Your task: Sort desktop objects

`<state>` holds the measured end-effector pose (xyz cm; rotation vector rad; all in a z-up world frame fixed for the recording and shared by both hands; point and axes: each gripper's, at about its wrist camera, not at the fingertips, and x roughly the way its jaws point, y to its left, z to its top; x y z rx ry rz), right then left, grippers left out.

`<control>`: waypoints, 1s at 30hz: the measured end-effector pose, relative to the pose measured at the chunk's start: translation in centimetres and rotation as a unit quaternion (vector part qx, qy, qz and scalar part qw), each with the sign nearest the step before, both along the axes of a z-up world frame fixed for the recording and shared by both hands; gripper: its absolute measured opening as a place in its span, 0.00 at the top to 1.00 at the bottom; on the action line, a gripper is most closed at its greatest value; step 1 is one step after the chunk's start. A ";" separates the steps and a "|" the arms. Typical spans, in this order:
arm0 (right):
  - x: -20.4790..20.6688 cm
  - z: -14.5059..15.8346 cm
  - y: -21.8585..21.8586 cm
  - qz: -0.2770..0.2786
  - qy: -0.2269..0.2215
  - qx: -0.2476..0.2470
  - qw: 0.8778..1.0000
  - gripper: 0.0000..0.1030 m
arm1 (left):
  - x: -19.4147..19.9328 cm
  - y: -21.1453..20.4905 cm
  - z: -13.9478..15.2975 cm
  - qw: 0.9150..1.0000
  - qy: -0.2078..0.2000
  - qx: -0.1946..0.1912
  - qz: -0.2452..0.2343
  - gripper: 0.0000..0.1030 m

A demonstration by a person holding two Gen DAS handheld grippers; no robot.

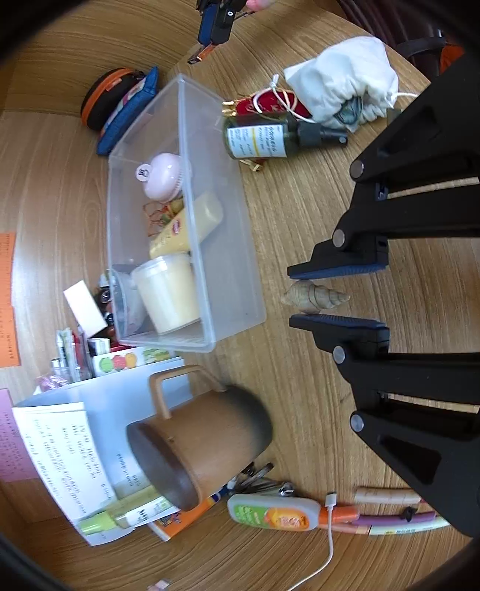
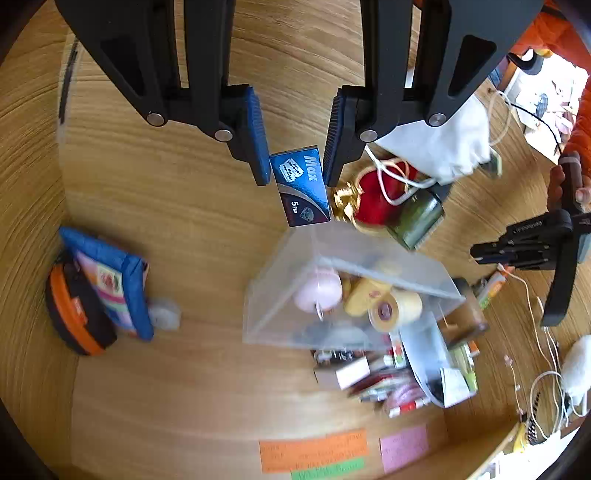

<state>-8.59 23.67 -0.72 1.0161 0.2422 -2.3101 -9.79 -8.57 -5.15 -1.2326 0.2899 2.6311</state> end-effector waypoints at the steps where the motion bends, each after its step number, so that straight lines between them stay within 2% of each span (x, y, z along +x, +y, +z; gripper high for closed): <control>1: 0.1 0.4 -0.1 0.001 0.005 -0.001 1.000 0.74 | 0.0 0.1 0.4 1.000 0.005 -0.002 -0.001 0.83; 11: -1.7 3.8 -1.6 0.008 0.038 -0.014 0.999 0.74 | -0.9 0.3 4.8 0.998 0.055 -0.019 -0.002 0.83; 17: -3.2 5.5 -2.7 0.008 0.047 -0.025 0.999 0.74 | -2.5 0.4 7.2 0.997 0.078 -0.016 0.000 0.83; 24: -5.2 6.9 -4.4 0.011 0.055 -0.039 0.998 0.74 | -5.5 1.0 9.6 0.996 0.090 0.003 -0.001 0.83; 30: -6.7 7.1 -6.4 0.022 0.053 -0.043 0.997 0.74 | -8.0 2.6 9.9 0.996 0.084 0.013 -0.013 0.83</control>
